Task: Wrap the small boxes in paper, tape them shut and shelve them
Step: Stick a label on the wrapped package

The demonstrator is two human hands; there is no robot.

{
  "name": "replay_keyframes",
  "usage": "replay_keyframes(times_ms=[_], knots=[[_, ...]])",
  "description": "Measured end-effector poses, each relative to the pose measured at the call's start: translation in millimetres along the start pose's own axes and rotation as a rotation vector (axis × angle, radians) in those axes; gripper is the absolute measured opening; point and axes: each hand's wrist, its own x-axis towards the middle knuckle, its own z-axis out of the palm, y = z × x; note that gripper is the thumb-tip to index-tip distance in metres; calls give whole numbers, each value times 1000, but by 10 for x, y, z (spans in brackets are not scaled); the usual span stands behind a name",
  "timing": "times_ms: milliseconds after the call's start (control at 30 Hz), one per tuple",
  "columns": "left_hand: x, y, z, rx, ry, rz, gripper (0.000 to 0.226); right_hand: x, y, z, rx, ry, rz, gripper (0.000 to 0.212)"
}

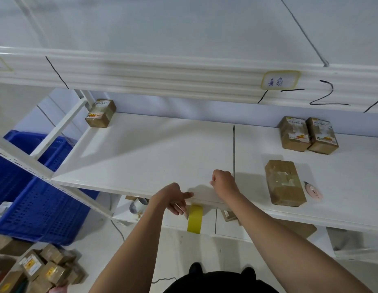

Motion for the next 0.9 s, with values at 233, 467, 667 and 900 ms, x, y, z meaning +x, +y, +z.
replay_keyframes(times_ms=[233,467,667,900], knots=[[64,180,191,-132,90,142,26,-45,108,-139,70,17,-29,15],[186,218,300,-280,153,170,14,-100,178,-182,114,6,-22,17],[173,320,329,-269,166,175,14,-125,219,-333,126,11,-22,18],[178,809,498,-270,168,260,17,-95,475,-847,122,213,-14,13]])
